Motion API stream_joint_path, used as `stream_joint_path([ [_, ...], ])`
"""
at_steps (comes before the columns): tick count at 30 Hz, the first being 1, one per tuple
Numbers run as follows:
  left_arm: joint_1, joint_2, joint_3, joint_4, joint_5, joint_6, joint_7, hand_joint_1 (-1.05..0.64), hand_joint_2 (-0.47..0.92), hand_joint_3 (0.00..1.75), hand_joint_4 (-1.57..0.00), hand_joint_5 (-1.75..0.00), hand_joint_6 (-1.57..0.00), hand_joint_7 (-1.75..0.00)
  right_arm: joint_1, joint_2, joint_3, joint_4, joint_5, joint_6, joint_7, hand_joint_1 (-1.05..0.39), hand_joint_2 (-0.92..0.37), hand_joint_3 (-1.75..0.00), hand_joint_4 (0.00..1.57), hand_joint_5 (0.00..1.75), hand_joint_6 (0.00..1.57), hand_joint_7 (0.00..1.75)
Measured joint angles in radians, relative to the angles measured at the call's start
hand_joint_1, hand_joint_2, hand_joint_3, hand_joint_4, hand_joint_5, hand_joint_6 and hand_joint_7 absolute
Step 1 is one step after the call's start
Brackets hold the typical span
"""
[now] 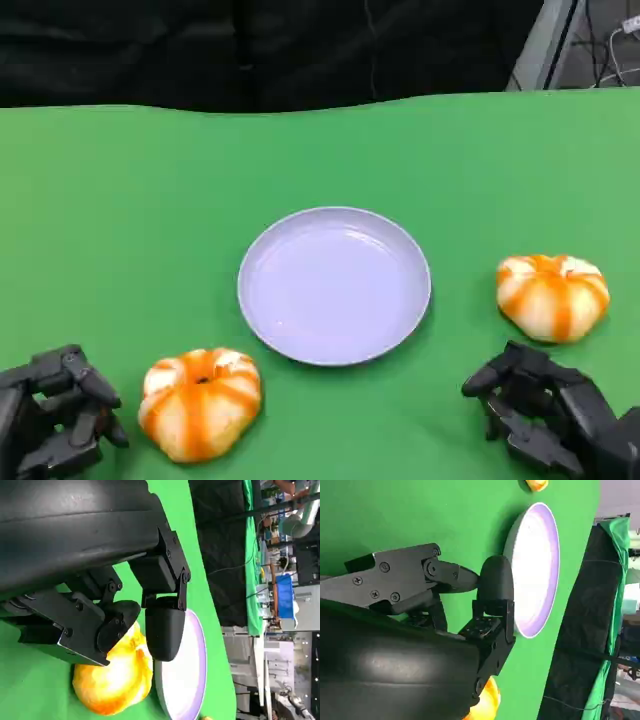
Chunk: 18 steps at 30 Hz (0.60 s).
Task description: Grasp the bread from the table and place it into the plate.
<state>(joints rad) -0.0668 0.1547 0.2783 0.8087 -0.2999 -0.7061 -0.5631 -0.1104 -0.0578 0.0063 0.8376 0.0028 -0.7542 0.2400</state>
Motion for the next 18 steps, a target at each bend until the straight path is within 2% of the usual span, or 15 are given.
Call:
stream_joint_path([
  [13, 0.0, -0.001, -0.001, -0.01, 0.003, 0.032, 0.008, 0.03, 0.57, 1.16, -1.08, -1.42, -1.01, -1.25, -0.001, 0.0, 0.0, 0.001, 0.0, 0.0, -0.001, -0.25, -0.92, -0.47, 0.6, 1.75, 0.69, 1.17],
  [17, 0.002, -0.006, 0.001, -0.022, -0.002, 0.04, 0.018, 0.08, 0.65, 1.02, -1.0, -1.31, -1.0, -1.05, -0.001, 0.0, 0.0, 0.001, 0.0, -0.001, -0.002, -0.25, -0.92, -0.48, 0.6, 1.75, 0.69, 1.17],
  [18, 0.003, -0.011, 0.002, -0.031, -0.006, 0.047, 0.024, 0.08, 0.63, 1.01, -0.94, -1.26, -0.98, -0.93, -0.001, 0.0, 0.0, 0.001, 0.0, -0.001, -0.003, -0.25, -0.92, -0.48, 0.6, 1.75, 0.69, 1.17],
])
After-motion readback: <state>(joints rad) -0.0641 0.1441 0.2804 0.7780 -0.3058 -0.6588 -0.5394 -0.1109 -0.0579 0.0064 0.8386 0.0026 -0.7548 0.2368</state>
